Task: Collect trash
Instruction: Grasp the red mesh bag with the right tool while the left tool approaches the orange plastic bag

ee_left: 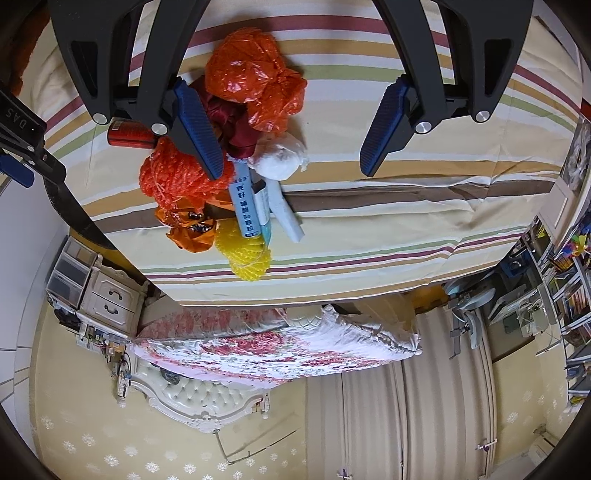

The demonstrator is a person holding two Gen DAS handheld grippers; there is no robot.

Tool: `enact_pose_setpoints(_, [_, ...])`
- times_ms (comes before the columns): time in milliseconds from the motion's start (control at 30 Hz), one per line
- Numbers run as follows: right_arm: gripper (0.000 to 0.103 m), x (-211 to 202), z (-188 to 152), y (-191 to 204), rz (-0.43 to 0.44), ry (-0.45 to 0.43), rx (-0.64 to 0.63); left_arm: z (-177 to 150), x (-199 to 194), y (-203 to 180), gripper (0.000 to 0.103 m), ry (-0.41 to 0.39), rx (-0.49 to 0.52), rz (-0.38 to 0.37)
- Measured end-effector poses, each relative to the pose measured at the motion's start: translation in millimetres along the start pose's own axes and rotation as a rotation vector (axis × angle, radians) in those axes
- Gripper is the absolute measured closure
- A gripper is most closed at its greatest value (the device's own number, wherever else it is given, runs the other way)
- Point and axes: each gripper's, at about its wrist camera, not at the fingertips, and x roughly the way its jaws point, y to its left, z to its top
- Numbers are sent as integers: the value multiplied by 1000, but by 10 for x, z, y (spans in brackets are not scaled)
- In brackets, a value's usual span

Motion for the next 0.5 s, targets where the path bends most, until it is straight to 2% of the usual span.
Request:
enact_pose_setpoints(167, [30,-29,93,284,60,3,-56,-2,7,194,29,16,-20,23])
enact_pose_setpoints(300, [22,-32,156,477,122,6,-90,-10,8,355,24,27,-37,45])
enact_pose_setpoints(500, [20,-38,209,831,175,4,-162,-37,22,589,21,37,-68,68])
